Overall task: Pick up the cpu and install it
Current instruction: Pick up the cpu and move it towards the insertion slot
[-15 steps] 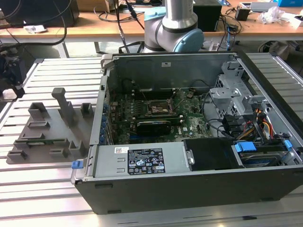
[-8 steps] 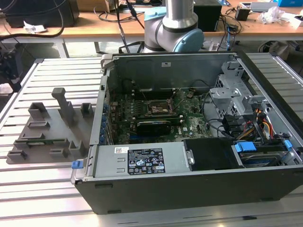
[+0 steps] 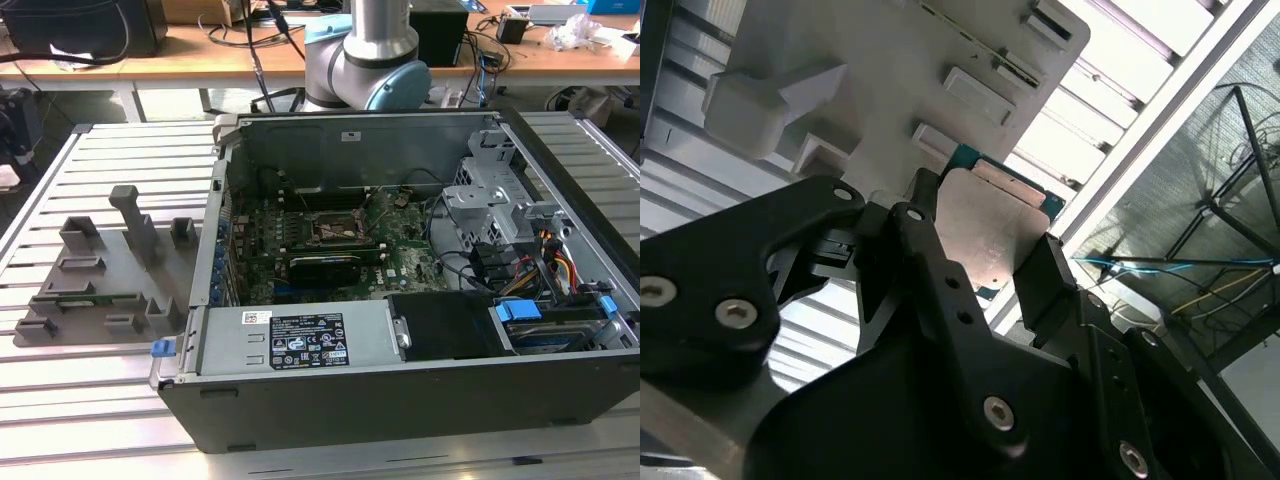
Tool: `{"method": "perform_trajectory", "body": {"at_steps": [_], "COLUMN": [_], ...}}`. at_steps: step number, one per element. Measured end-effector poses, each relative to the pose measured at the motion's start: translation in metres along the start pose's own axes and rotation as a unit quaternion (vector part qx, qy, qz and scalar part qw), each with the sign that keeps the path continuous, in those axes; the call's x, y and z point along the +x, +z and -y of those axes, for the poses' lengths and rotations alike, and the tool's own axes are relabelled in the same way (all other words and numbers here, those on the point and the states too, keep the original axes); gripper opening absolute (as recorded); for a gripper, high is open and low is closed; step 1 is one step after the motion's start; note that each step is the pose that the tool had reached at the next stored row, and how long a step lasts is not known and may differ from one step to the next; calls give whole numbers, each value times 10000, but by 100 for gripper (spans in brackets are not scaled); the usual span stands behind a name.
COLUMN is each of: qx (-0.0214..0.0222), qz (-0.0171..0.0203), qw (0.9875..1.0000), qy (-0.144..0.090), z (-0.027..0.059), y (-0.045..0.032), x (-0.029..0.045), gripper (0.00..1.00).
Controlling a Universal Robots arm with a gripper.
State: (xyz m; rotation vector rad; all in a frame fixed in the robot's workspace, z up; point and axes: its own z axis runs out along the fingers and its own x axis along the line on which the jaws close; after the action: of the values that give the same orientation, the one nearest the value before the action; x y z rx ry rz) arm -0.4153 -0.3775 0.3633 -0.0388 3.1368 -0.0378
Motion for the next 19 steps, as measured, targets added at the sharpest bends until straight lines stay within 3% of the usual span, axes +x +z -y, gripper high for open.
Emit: {"method": "perform_trajectory", "body": {"at_steps": [5,11,19], "qx": [0,0,0], "qz": [0,0,0], "qw": [10000,10000,10000], "qy": [0,0,0], "z": [3,8,12], "y": [-107,-312,-505], "x": [0,-1,-2], "gripper": [55,55,55]}}
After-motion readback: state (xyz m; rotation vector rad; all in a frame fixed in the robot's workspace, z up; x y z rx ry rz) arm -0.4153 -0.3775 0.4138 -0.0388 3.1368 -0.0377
